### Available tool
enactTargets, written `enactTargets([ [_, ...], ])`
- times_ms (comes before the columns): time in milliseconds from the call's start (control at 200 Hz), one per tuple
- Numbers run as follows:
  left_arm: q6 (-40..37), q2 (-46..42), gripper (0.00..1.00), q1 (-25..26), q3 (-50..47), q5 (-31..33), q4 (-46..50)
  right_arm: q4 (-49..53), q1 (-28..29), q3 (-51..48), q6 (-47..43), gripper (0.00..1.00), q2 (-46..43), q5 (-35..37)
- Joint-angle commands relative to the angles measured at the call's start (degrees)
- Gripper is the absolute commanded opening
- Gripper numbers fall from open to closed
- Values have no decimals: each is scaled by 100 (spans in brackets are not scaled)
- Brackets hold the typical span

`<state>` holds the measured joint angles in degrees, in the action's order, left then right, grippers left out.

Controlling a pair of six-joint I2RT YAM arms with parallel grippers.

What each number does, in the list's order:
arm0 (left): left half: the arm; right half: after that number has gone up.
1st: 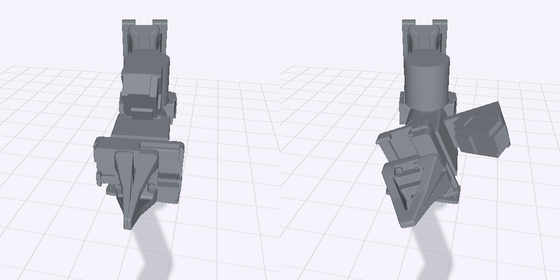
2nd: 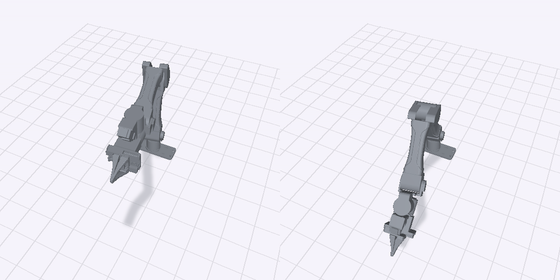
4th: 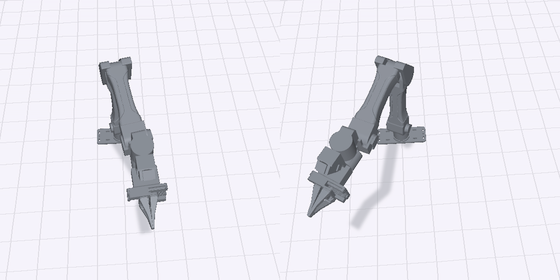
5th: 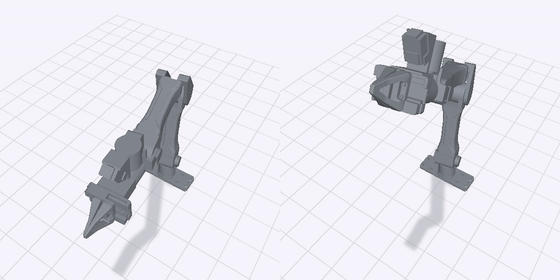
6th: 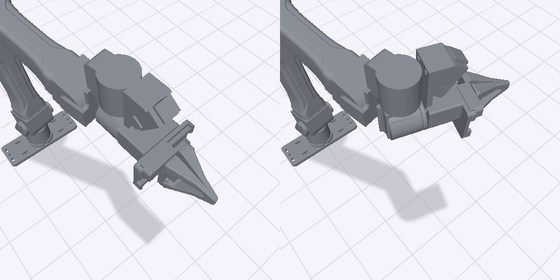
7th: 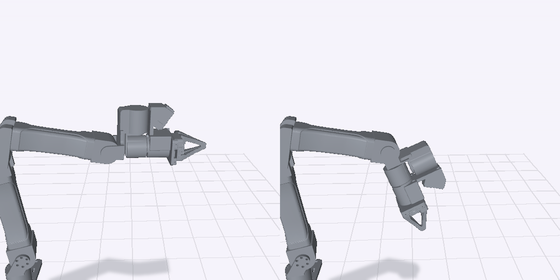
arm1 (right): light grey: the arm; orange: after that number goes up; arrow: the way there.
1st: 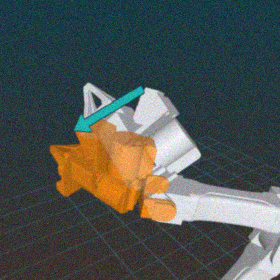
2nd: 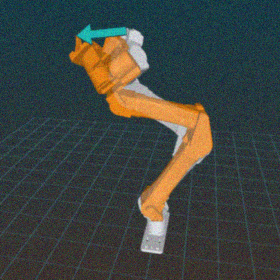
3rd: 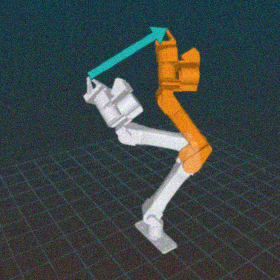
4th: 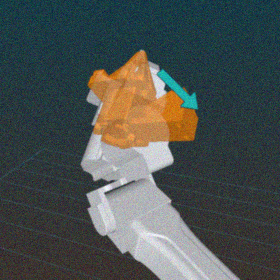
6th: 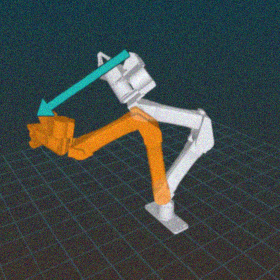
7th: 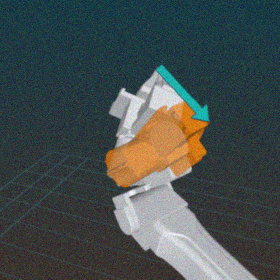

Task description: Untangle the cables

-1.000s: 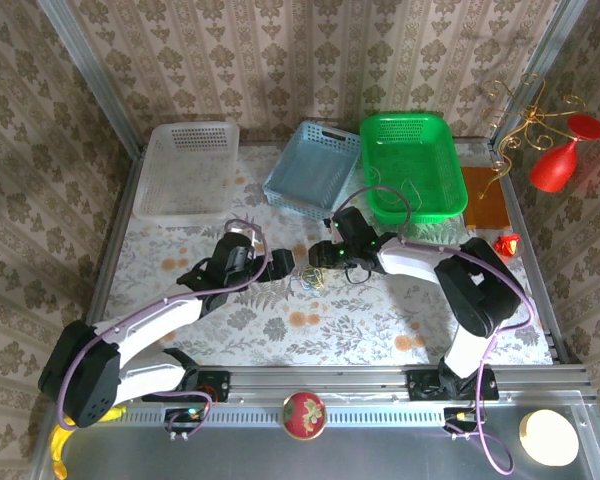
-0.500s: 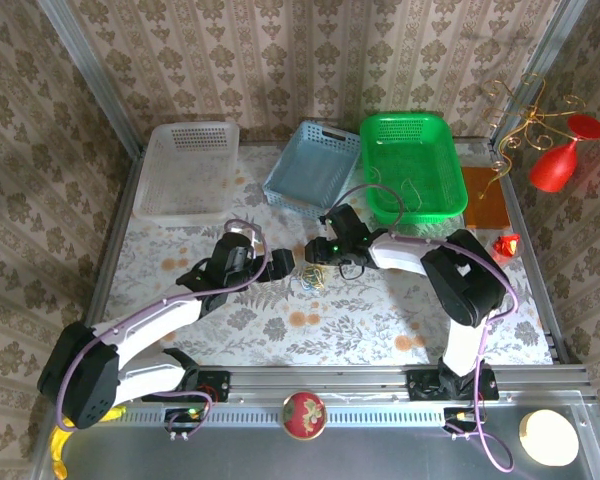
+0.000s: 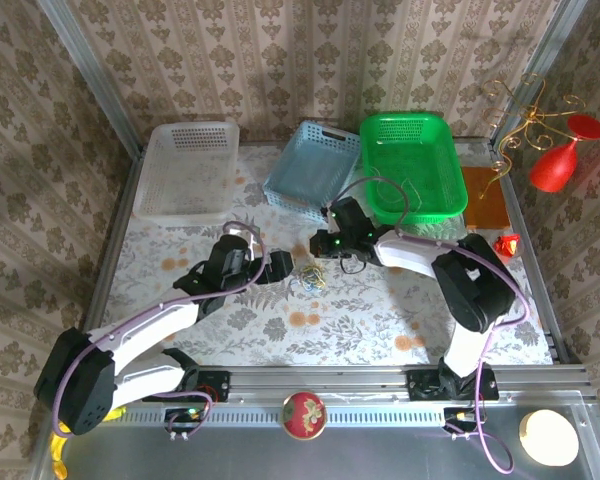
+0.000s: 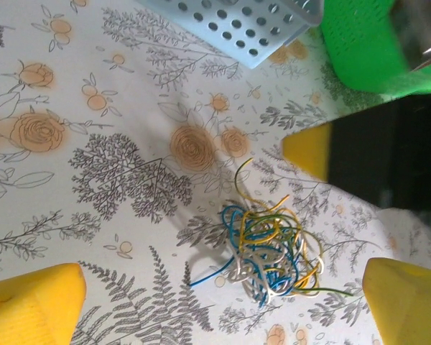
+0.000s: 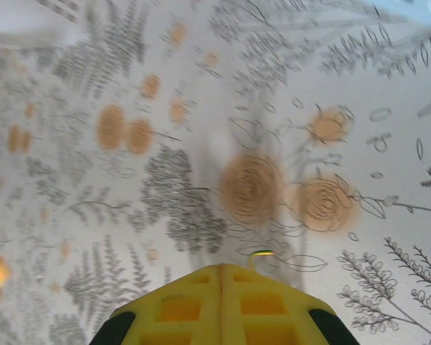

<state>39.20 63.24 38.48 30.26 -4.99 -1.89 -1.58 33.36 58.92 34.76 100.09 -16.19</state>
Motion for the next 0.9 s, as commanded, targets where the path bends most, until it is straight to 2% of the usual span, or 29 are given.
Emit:
enactTargets([
  [0,-226,-63,100,-36,-99,-104,-197,-60,-23,-142,51,0,-527,-208],
  [170,-356,72,100,-26,-101,-197,-371,69,-14,-179,-75,0,-683,-72],
  [245,-360,122,100,-21,-91,-233,-423,251,-7,-110,-211,27,-559,55],
  [315,-345,144,100,-8,-82,-226,-444,331,21,-65,-325,39,-444,221],
  [895,-290,68,100,98,-82,-125,-436,752,249,634,-685,45,632,629],
])
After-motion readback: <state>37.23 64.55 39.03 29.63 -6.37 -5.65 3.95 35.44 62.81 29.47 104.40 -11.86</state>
